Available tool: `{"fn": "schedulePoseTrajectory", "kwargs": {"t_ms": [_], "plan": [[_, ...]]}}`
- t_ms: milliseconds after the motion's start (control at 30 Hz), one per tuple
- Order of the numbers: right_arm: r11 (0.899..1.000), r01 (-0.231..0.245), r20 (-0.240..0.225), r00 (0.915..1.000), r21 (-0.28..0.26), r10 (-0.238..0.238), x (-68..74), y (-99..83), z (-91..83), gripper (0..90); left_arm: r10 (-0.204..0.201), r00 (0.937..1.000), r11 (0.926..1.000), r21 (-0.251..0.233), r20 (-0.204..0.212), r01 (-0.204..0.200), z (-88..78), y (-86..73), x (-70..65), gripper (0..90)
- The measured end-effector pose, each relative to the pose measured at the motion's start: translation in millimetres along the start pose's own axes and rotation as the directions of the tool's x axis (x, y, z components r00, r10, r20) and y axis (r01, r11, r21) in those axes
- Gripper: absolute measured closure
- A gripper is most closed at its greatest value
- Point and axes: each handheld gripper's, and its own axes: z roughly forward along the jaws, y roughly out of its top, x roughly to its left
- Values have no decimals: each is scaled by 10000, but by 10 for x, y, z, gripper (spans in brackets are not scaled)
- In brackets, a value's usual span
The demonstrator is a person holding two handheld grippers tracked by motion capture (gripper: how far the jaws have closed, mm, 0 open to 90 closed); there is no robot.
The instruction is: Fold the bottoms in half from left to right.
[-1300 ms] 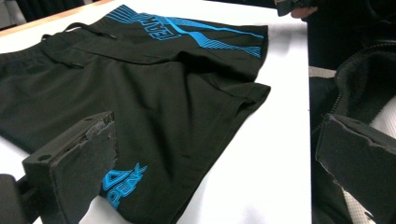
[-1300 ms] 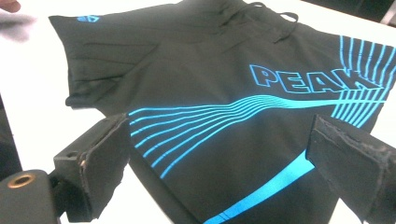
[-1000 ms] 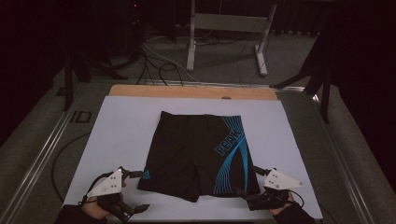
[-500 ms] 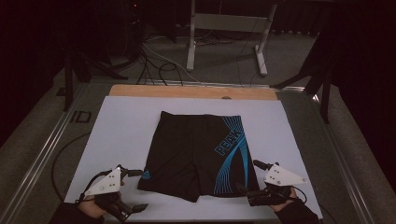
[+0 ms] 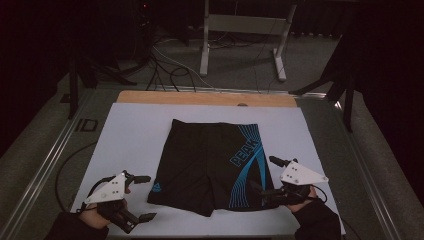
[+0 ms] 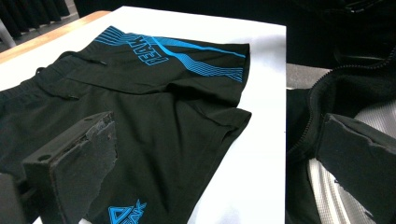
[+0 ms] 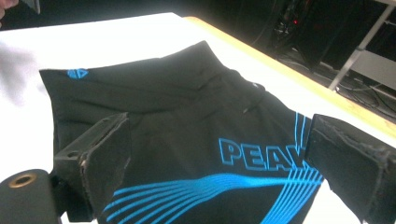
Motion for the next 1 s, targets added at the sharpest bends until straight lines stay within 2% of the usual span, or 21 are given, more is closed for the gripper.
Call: {"fn": "schedulePoseTrajectory", "kwargs": {"t_ms": [133,467,733,1000], "plan": [[9999,46,-83,10000,-161,-48,-37,92,79,71,-9,10000,9999,-151,-53,8,-37,29,14,3],[9993,120,-311,9994,-361,-131,-69,290,317,73,-81,9997,9999,-147,-211,78,-78,56,30,3],[9989,162,-536,9984,-449,-186,-83,449,610,73,-231,9988,9997,-79,-431,227,-77,46,34,3],[9988,179,-806,9965,-455,-215,-49,595,888,73,-323,9985,9995,24,-449,325,-71,46,17,3]]}}
